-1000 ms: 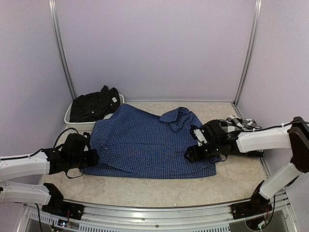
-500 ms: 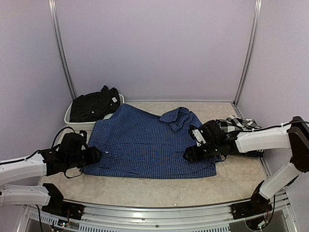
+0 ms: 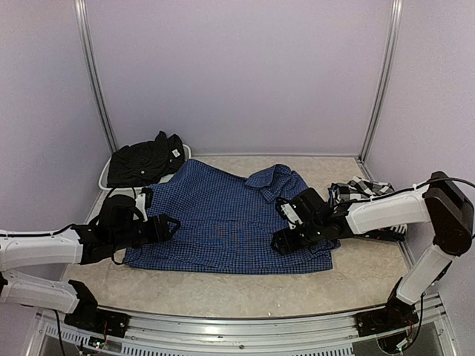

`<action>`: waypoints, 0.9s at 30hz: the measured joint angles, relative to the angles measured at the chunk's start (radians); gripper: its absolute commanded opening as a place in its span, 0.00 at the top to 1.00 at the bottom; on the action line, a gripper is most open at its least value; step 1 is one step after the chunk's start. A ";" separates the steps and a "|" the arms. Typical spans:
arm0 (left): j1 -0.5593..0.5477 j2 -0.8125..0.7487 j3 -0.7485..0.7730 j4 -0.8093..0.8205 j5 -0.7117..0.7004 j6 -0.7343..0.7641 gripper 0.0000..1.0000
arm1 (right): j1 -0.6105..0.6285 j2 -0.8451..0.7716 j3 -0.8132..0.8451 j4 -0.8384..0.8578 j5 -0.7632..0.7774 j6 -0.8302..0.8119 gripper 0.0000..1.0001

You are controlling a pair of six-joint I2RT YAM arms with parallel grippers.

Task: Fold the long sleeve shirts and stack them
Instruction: Fold the sleeve of the 1/3-folded shirt, then move the 1/3-folded shirt to the center of the board.

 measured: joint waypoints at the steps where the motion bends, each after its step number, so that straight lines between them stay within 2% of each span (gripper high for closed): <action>1: 0.000 0.028 0.003 0.017 0.011 0.004 0.33 | 0.000 0.006 0.004 -0.007 0.008 0.002 0.27; 7: 0.001 0.204 0.015 0.083 0.076 0.023 0.33 | 0.001 0.050 0.032 -0.050 0.076 0.010 0.27; 12: 0.010 0.288 0.017 0.093 0.093 0.033 0.32 | 0.002 0.077 0.033 -0.057 0.109 0.010 0.27; 21: 0.009 0.335 0.016 0.095 0.065 0.035 0.31 | 0.012 0.082 0.025 -0.043 0.135 0.006 0.28; 27: -0.093 0.290 -0.005 0.046 -0.014 0.014 0.30 | 0.061 0.038 -0.035 -0.037 0.184 0.032 0.28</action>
